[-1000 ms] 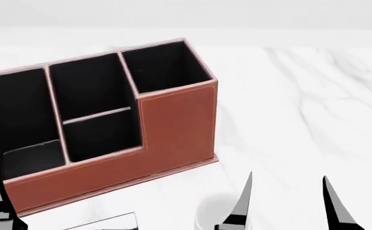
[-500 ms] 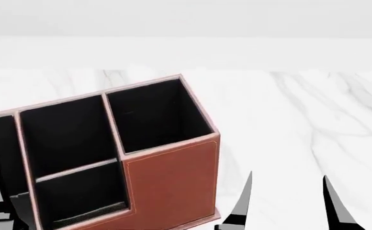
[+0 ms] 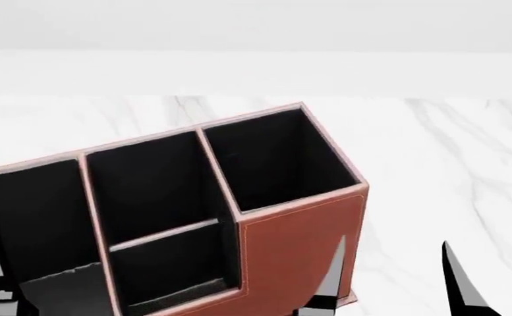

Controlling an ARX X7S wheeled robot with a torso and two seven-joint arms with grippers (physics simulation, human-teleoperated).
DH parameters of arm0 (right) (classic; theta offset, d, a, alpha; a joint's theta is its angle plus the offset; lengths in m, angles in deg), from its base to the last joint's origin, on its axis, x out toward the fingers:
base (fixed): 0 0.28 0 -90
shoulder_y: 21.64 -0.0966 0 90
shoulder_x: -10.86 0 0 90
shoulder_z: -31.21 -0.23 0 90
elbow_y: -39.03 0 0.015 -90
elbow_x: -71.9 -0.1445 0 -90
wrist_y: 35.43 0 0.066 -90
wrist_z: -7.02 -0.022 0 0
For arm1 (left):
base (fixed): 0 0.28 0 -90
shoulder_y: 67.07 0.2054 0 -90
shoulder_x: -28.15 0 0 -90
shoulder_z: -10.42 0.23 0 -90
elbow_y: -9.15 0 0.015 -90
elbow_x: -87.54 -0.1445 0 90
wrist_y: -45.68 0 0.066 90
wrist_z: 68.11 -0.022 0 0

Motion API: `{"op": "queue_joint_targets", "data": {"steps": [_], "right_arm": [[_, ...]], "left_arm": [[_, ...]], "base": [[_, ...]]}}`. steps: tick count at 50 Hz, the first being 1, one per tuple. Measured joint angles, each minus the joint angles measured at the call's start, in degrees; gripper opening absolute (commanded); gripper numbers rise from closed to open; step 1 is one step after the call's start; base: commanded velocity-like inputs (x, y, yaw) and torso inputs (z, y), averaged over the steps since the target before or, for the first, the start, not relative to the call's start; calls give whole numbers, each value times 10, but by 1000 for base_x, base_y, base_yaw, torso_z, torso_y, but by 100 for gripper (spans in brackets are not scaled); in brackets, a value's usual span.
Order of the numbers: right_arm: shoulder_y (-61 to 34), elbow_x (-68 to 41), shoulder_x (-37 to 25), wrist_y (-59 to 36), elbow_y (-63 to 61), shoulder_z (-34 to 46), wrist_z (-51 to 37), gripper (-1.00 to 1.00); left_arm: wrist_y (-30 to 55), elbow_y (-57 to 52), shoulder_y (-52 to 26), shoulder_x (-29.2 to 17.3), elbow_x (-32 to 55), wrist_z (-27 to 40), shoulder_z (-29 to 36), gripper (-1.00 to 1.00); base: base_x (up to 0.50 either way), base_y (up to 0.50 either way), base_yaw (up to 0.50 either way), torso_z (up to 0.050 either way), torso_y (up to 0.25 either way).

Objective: Pick up the book and place it in the front compartment of the caddy.

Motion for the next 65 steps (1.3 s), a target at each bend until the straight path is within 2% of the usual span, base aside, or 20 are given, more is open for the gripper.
{"op": "queue_joint_targets", "data": {"steps": [50,58,65], "right_arm": [[6,-25,-23,20,-2,3,-30,100],[7,-25,-26,21,2,8,-34,100],[8,-26,-29,23,4,11,-36,100]], "left_arm": [[-5,2,3,-24,32,16,18,100],[-2,-3,2,-32,73,2,7,100],[0,-16,-12,-57,91,-26,13,100]], "base": [[0,0,0,48,0],[0,0,0,0,0],[0,0,0,0,0]]}}
